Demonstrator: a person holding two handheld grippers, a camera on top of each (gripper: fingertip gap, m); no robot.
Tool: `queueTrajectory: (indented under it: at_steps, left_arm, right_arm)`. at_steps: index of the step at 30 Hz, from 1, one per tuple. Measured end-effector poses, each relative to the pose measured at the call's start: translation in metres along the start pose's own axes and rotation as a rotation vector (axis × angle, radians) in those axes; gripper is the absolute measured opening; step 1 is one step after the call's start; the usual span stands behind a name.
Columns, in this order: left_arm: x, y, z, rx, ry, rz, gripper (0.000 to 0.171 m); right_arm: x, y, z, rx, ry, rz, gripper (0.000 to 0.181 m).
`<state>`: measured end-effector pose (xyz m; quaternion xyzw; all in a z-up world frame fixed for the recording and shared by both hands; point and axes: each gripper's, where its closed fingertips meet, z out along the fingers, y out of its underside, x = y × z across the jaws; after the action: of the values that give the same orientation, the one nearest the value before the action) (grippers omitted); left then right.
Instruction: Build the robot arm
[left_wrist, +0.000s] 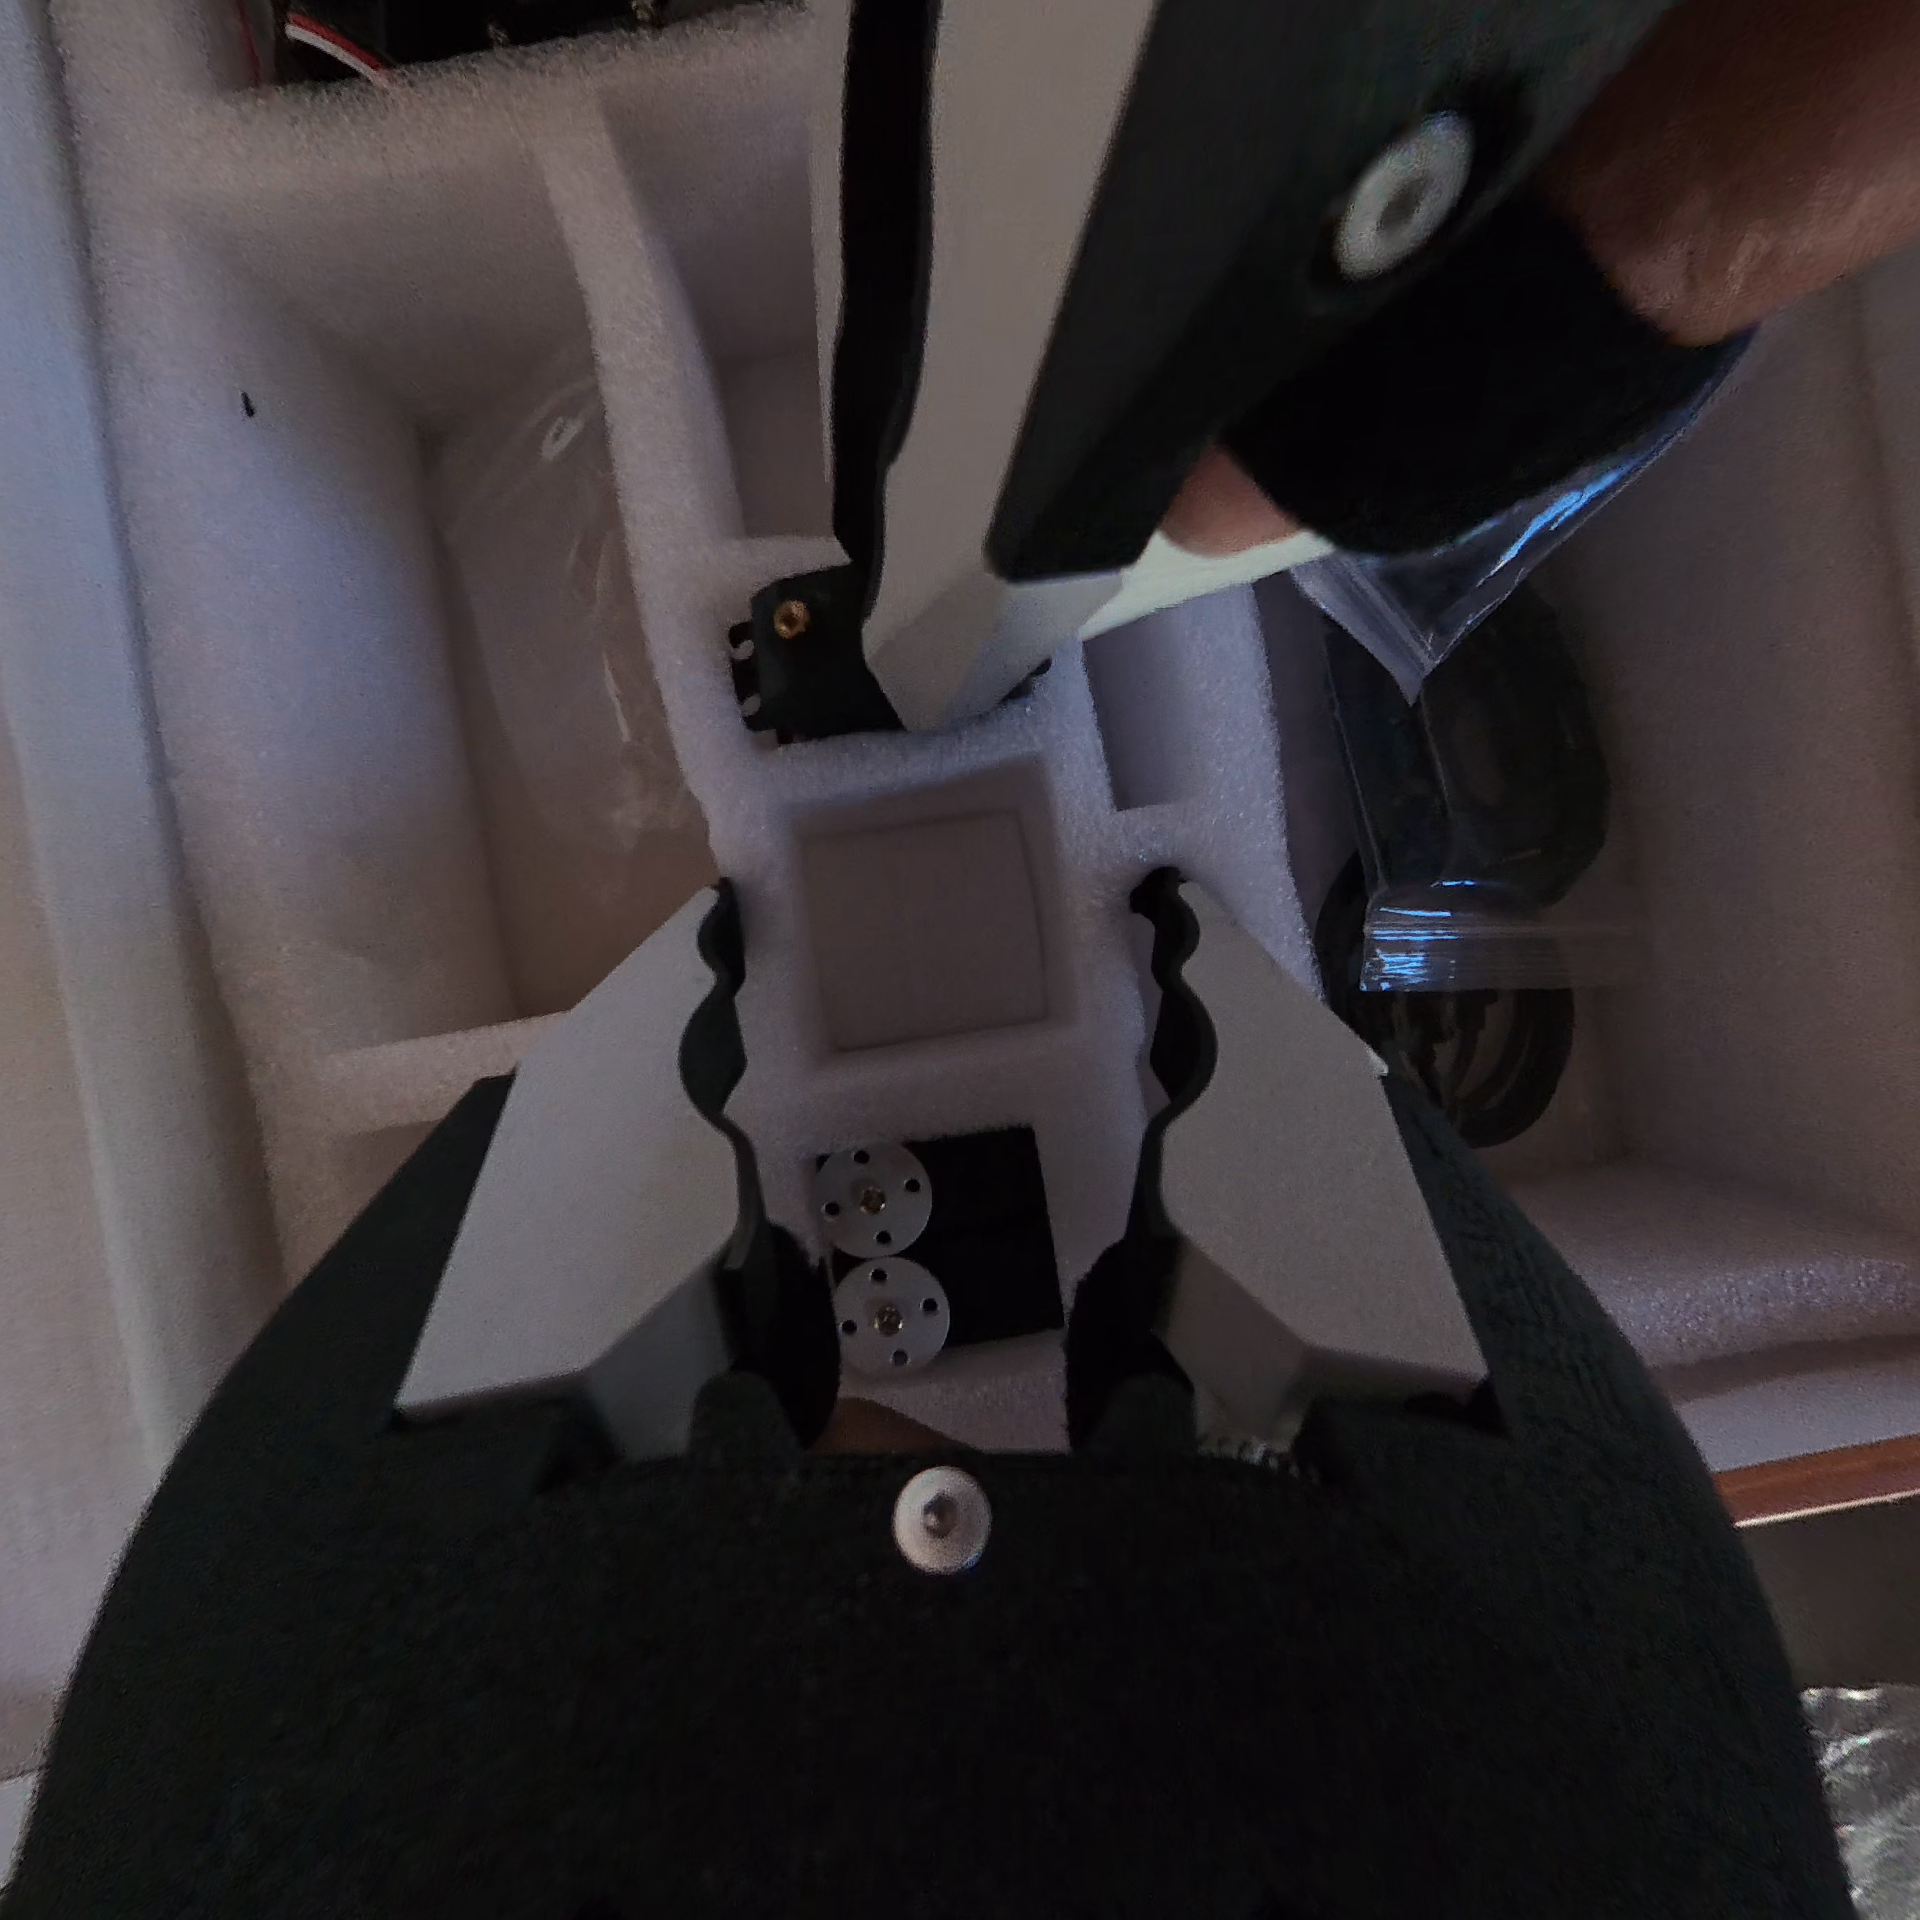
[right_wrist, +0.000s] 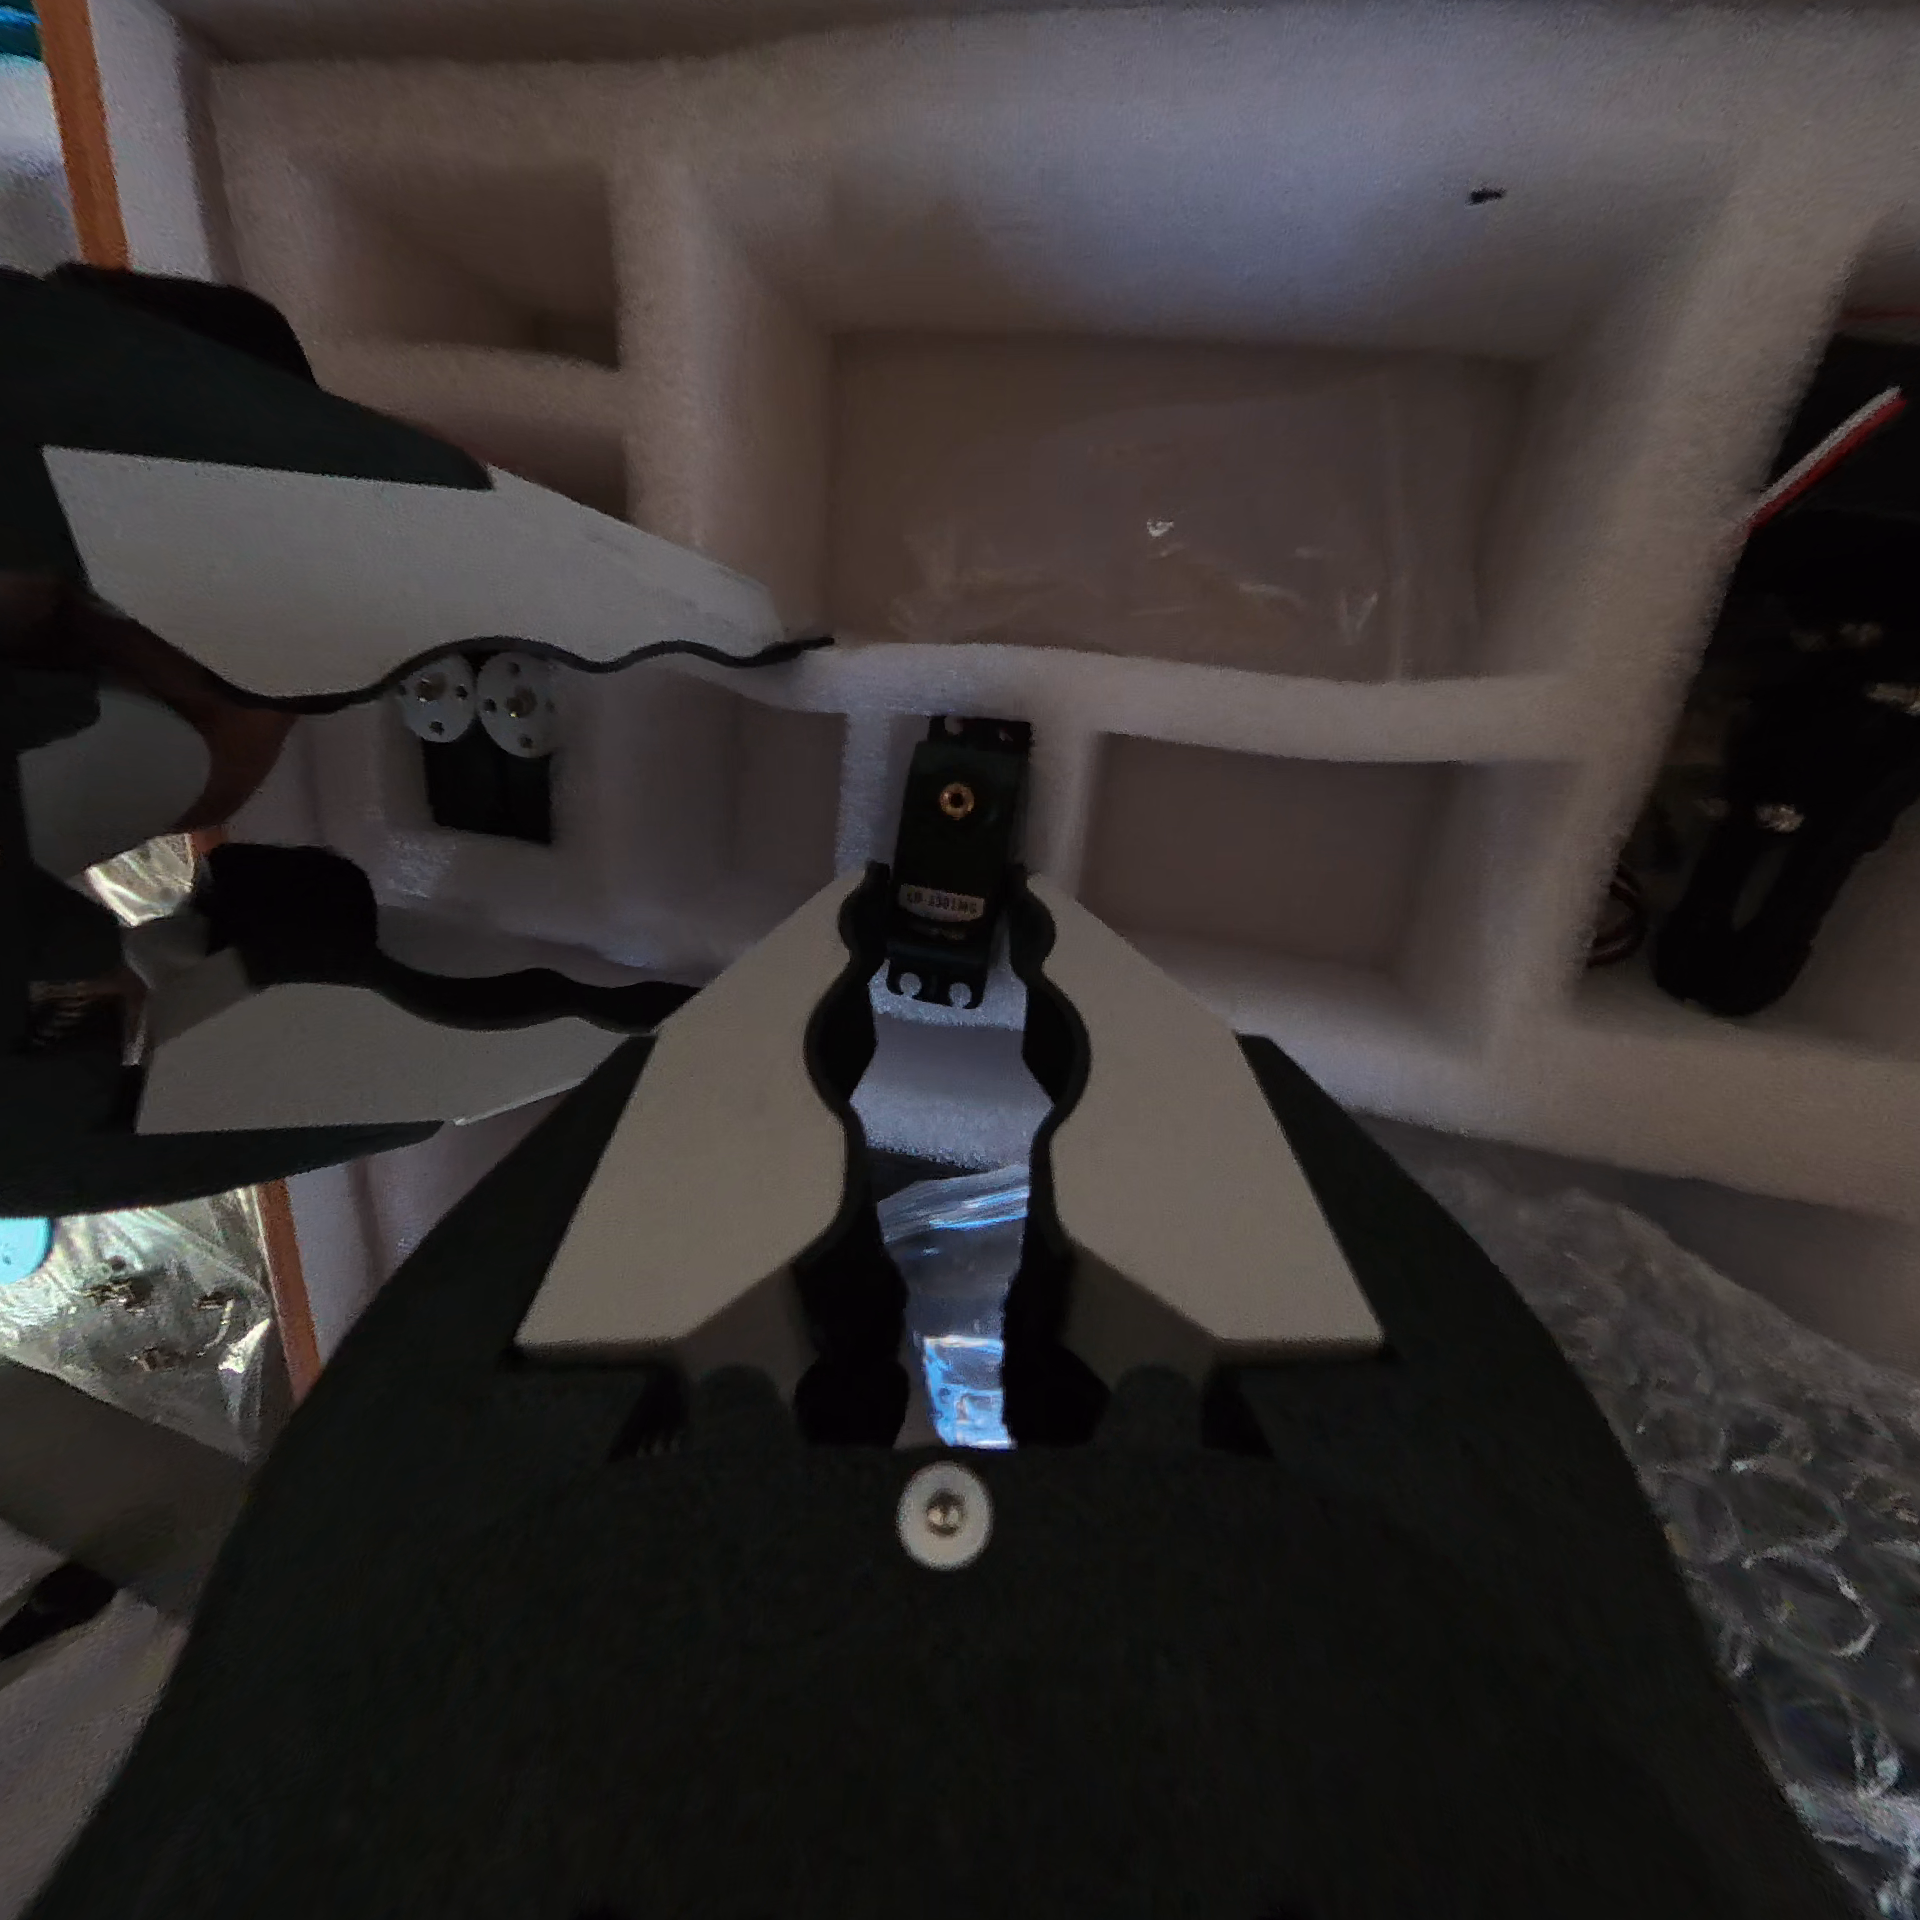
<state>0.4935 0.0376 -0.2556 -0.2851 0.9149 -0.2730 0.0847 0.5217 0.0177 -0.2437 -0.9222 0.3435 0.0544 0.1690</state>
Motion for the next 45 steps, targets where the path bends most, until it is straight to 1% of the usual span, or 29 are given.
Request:
queueTrajectory:
  at_steps: [1, 4, 5, 7, 9, 12, 16, 18, 21, 23, 25, 27, 29, 31, 33, 35, 37, 39, 41, 43, 45]
  left_arm:
    - [0.0, 0.0, 0.0, 0.0, 0.002, -0.002, 0.08]
    - [0.0, 0.0, 0.0, 0.001, 0.002, -0.006, 0.079]
    - [-0.001, 0.0, 0.0, 0.002, 0.001, -0.009, 0.079]
    - [-0.001, 0.0, 0.0, 0.004, -0.004, -0.004, 0.079]
    - [-0.001, 0.0, 0.0, 0.007, -0.009, 0.0, 0.079]
    - [-0.001, -0.001, 0.0, 0.013, -0.001, -0.009, 0.079]
    - [-0.001, -0.002, -0.001, 0.021, 0.0, -0.009, 0.08]
    - [0.0, -0.003, -0.001, 0.028, 0.007, -0.017, 0.081]
    - [0.0, -0.004, -0.003, 0.049, 0.024, -0.037, 0.082]
    - [0.0, -0.006, -0.005, 0.071, 0.034, -0.047, 0.082]
    - [0.0, -0.009, -0.008, 0.106, 0.037, -0.05, 0.081]
    - [-0.001, -0.016, -0.016, 0.179, 0.019, -0.035, 0.081]
    - [0.003, -0.027, -0.034, 0.3, 0.047, -0.071, 0.08]
    - [0.009, -0.03, -0.059, 0.37, 0.099, -0.101, 0.079]
    - [0.015, -0.022, -0.094, 0.417, 0.102, -0.083, 0.079]
    - [0.023, 0.005, -0.134, 0.41, 0.064, -0.042, 0.079]
    - [0.037, 0.048, -0.179, 0.378, -0.004, -0.012, 0.079]
    - [0.063, 0.105, -0.226, 0.323, -0.083, 0.009, 0.079]
    - [0.1, 0.168, -0.274, 0.288, -0.164, 0.025, 0.079]
    - [0.138, 0.231, -0.316, 0.281, -0.232, -0.041, 0.078]
    - [0.177, 0.289, -0.348, 0.294, -0.281, -0.174, 0.076]
  right_arm:
    - [0.0, 0.001, 0.001, -0.01, 0.014, -0.016, 0.021]
    - [0.001, 0.001, -0.003, -0.009, 0.064, -0.061, 0.019]
    - [0.001, -0.001, -0.008, 0.016, 0.064, -0.046, 0.019]
    - [0.0, -0.008, -0.026, 0.12, 0.037, -0.012, 0.019]
    - [0.002, -0.004, -0.043, 0.182, 0.022, -0.013, 0.018]
    - [0.002, 0.008, -0.053, 0.232, -0.073, 0.021, 0.019]
    - [0.004, 0.008, -0.08, 0.348, -0.198, 0.093, 0.019]
    - [-0.001, 0.009, -0.092, 0.363, -0.27, 0.108, 0.018]
    - [-0.007, 0.009, -0.115, 0.387, -0.322, 0.1, 0.018]
    - [-0.02, 0.007, -0.133, 0.415, -0.403, 0.087, 0.018]
    - [-0.029, 0.006, -0.147, 0.441, -0.441, 0.072, 0.018]
    - [-0.04, 0.007, -0.156, 0.45, -0.452, 0.047, 0.018]
    - [-0.054, 0.007, -0.164, 0.467, -0.463, 0.016, 0.018]
    - [-0.075, 0.012, -0.172, 0.483, -0.493, -0.039, 0.018]
    - [-0.097, 0.019, -0.178, 0.514, -0.489, -0.099, 0.018]
    - [-0.122, 0.029, -0.179, 0.545, -0.46, -0.156, 0.018]
    - [-0.153, 0.046, -0.174, 0.572, -0.411, -0.233, 0.019]
    - [-0.19, 0.067, -0.165, 0.587, -0.373, -0.325, 0.019]
    - [-0.231, 0.092, -0.156, 0.596, -0.38, -0.402, 0.019]
    - [-0.27, 0.115, -0.149, 0.616, -0.41, -0.459, 0.019]
    - [-0.305, 0.135, -0.136, 0.622, -0.44, -0.501, 0.019]
